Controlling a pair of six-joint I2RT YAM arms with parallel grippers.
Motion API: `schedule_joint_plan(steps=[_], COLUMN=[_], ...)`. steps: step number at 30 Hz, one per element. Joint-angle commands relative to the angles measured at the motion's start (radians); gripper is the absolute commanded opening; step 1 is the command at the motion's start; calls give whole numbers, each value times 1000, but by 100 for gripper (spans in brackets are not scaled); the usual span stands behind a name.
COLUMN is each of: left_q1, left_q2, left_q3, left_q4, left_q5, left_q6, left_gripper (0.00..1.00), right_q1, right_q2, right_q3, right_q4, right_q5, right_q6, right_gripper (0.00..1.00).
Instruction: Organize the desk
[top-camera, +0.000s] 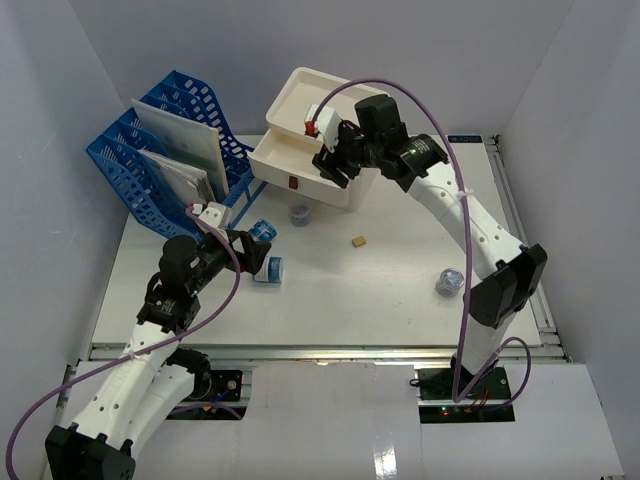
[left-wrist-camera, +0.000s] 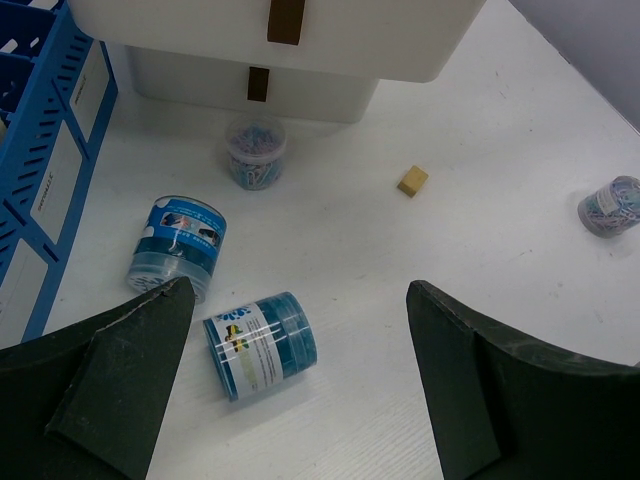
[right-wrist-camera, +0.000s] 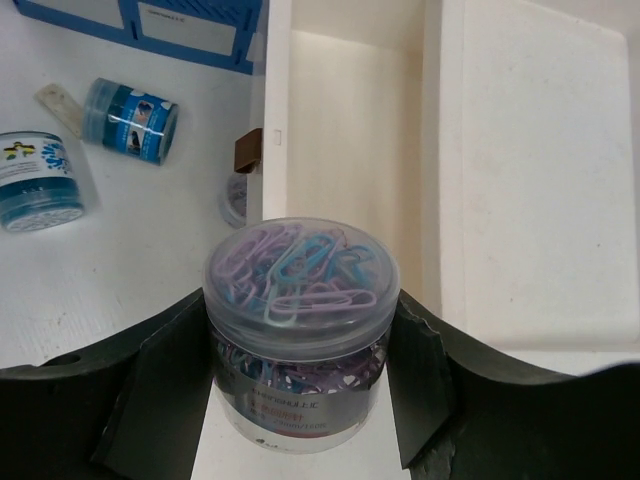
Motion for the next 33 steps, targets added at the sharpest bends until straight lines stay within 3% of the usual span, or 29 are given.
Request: schedule_joint_plan(steps=[1, 5, 8, 9, 12, 16, 24, 28, 30, 33], left_q1=[-2, -4, -3, -2, -2, -2, -3, -4, -14, -40], left_q2=[-1, 0, -1, -1, 3, 8, 33, 52, 110, 217], left_q3=[16, 15, 15, 15, 17, 15, -15, -71, -95, -96], left_q4=[-3, -2, -2, -2, -2, 1, 68, 193, 290, 396], left_q5=[-8, -6, -4, -3, 3, 13, 85, 167, 205, 201], left_q6=[14, 16, 17, 17, 17, 17, 4, -25, -61, -84], left_gripper=[98, 98, 98, 98, 98, 98, 98, 97, 94, 93], right_q1=[-2, -6, -16, -15, -16, -16, -30, -115, -205, -274], right_q2=[83, 107, 121, 124, 125, 106, 1, -149, -279, -436], right_q3=[69, 54, 53, 51, 37, 16, 11, -141, -330, -576], right_q4=[81, 127, 139, 139, 136, 134, 90, 85, 81, 82], right_q5=[86, 152, 160, 161, 161, 142, 19, -266, -558, -746], right_q6=[21, 6, 2, 0, 0, 5, 64, 94, 2, -151], right_gripper=[28, 35, 47, 53, 83, 98, 97, 96, 96, 96])
